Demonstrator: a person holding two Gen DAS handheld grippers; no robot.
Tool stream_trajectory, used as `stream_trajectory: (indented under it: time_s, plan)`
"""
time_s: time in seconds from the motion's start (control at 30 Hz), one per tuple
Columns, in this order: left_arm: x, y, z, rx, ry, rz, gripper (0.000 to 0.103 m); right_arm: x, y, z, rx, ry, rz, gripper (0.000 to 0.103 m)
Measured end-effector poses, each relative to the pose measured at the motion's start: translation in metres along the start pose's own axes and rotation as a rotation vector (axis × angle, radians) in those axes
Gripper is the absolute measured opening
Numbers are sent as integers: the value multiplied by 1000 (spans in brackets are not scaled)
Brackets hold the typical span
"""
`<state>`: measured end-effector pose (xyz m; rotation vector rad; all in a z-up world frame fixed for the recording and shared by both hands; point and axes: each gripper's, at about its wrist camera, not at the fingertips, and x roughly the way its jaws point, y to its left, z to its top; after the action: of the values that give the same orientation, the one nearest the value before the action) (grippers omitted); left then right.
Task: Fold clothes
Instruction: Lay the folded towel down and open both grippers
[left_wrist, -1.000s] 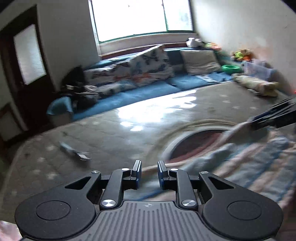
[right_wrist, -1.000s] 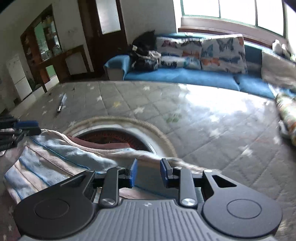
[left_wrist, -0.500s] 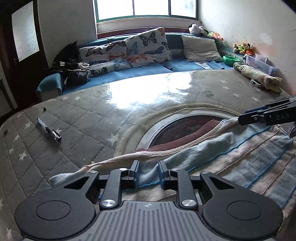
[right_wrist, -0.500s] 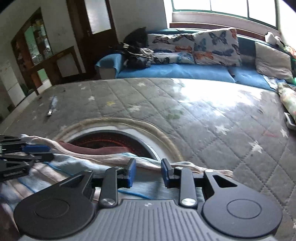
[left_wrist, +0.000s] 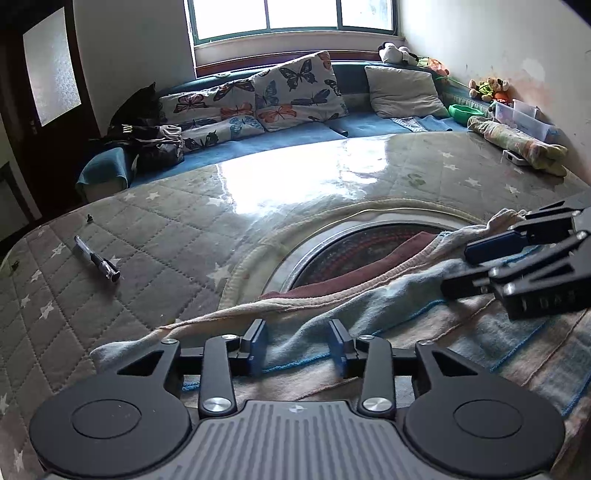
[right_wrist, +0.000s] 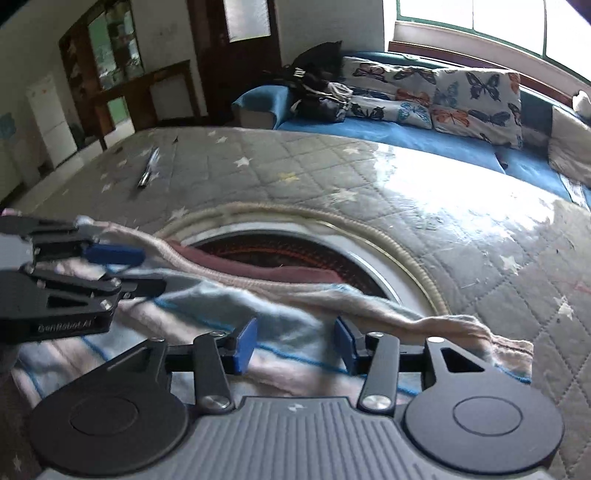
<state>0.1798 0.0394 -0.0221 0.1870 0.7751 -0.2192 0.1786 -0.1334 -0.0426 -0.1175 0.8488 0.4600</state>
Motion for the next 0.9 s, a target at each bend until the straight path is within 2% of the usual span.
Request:
stream_trajectory:
  time_s: [0.23, 0.5, 0.7, 0.9]
  plan:
    - [-20, -4, -11, 8, -16, 25, 52, -14, 18, -18, -60, 24, 16, 51]
    - [-60, -12, -49, 48, -50, 65, 52, -48, 34, -51, -105, 25, 44, 51]
    - [-87, -21, -83, 97, -84, 119, 52, -73, 48, -80, -168, 3, 30, 51]
    - [-102, -16, -106, 61, -89, 147, 53, -96, 39, -101, -122, -37, 8, 52]
